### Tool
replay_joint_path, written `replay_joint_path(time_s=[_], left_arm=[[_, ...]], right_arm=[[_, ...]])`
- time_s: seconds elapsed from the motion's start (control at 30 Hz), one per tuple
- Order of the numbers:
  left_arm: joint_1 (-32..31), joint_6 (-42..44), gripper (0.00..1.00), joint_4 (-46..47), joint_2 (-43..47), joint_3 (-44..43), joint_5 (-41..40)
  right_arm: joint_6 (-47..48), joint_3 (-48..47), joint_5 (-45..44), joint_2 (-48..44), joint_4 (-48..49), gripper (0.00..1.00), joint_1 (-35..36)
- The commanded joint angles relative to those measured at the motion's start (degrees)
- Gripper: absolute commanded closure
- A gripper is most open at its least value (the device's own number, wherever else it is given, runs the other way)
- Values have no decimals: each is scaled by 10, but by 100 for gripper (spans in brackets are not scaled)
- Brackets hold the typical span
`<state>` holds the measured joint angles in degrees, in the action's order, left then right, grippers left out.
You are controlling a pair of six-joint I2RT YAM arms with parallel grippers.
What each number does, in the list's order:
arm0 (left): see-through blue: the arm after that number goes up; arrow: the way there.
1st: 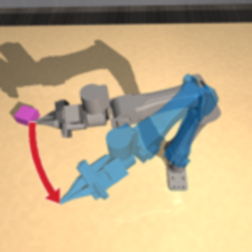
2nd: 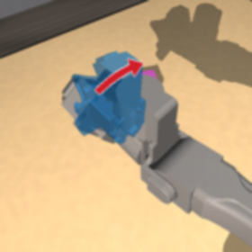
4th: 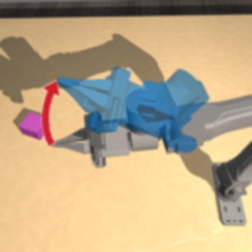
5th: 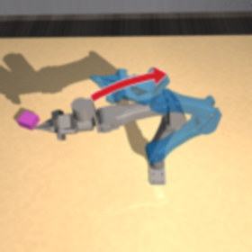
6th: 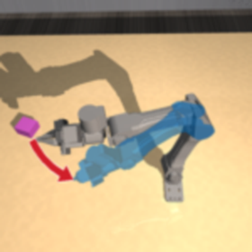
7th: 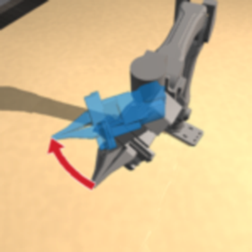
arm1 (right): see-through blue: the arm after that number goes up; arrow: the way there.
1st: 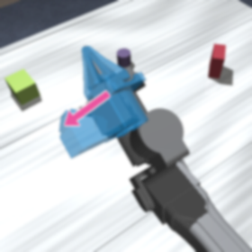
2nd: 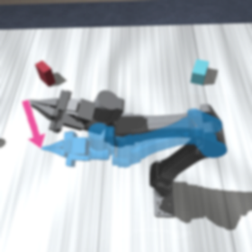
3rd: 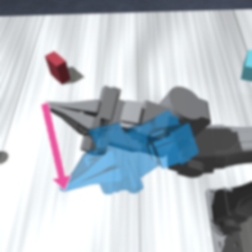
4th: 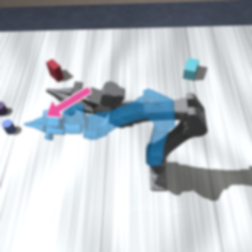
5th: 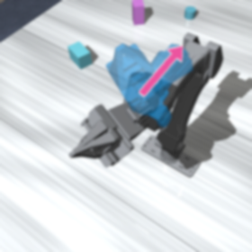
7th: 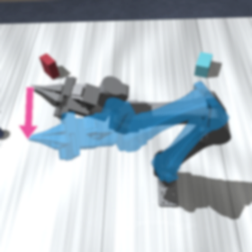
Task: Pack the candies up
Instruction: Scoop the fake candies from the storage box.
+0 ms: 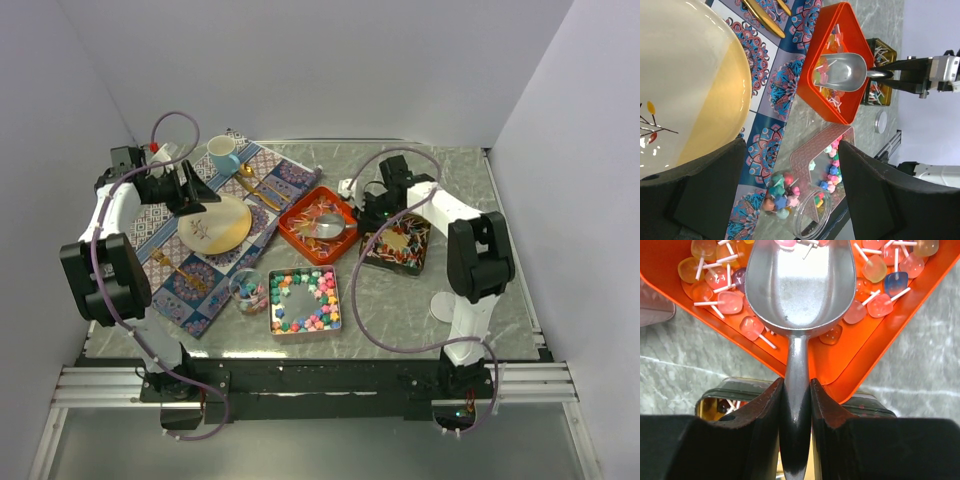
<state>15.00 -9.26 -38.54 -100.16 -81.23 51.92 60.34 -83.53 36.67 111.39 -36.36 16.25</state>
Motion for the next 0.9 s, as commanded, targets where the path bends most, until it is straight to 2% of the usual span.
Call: replay_joint_path(time_s=[0.0,0.3,0.7,0.8,0.87], left_arm=[[-6,25,19,-5,22,-13,-9],[-10,32,19,-10,37,-9,-21],[-19,42,19,-8,31,-9,-30],[-24,41,19,-6,27,-13,-30],[-28,38,19,-7,24,-15,-29]], right_arm=[[-42,58,21,-72,45,100,-9],[-106,130,50,-157,120,100,-20],[-149,200,48,-178,187,100,-32],[-138,163,39,-137,140,100,-20],[-116,107,20,-108,63,100,-7]])
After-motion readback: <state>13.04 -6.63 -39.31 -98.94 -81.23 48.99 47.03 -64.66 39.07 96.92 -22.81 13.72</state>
